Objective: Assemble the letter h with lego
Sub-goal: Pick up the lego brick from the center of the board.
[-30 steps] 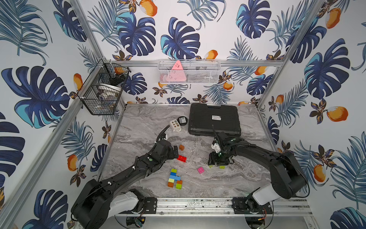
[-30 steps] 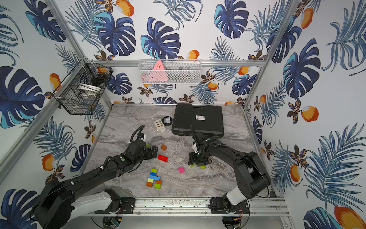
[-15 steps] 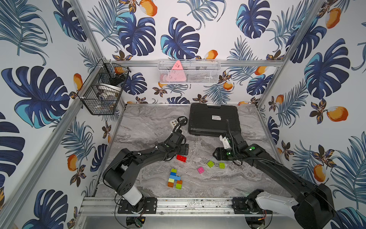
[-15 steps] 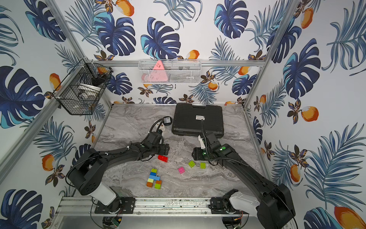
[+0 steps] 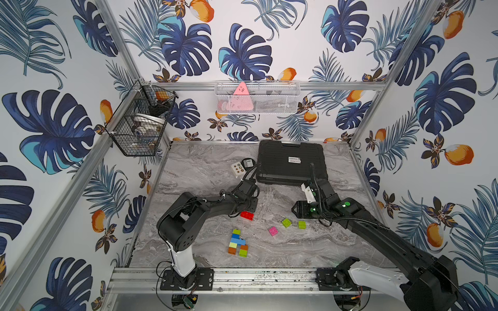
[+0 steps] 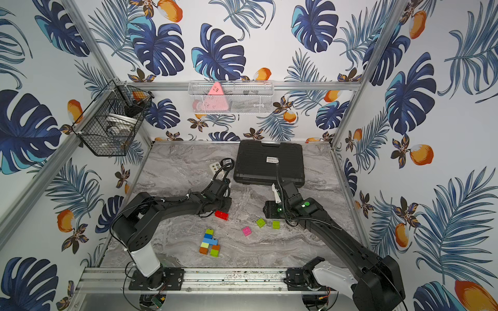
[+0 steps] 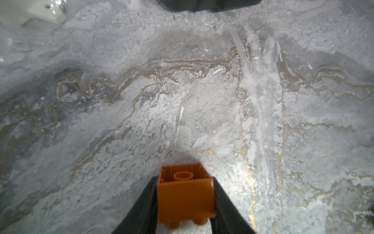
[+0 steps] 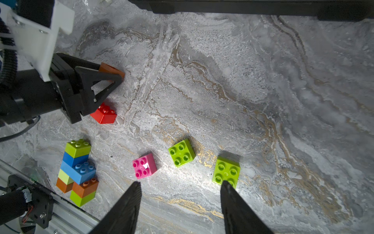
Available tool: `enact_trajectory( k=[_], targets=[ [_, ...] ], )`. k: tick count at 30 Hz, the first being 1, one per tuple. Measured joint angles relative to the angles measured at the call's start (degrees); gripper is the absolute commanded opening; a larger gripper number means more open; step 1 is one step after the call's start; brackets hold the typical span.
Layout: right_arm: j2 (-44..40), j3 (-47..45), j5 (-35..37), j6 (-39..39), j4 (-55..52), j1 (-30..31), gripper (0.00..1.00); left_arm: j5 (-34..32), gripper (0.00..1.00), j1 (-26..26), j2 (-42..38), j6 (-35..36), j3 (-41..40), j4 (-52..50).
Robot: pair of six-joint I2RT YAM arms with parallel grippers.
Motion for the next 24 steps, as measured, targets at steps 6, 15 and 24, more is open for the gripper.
enact_trajectory(
  k=[6,15,24],
  targets=[
    [-0.8,-1.4,-0.1,-1.2,0.4,0.0,0.64,-0.4,0.36,-0.4,-3.4,-1.6,0.5,-2.5],
    [-17.8,-17.7,-2.8,-10.1,16.5,7.9,0.61,19.4,0.38,-0.4,-14.5,-17.6,-1.9,-6.9],
    [-15.6,-28.1,0.7,-18.5,45.6,18.8,0.61,39.5,0.39,-0.5,-23.5,-38.4,-10.3,1.4]
  ],
)
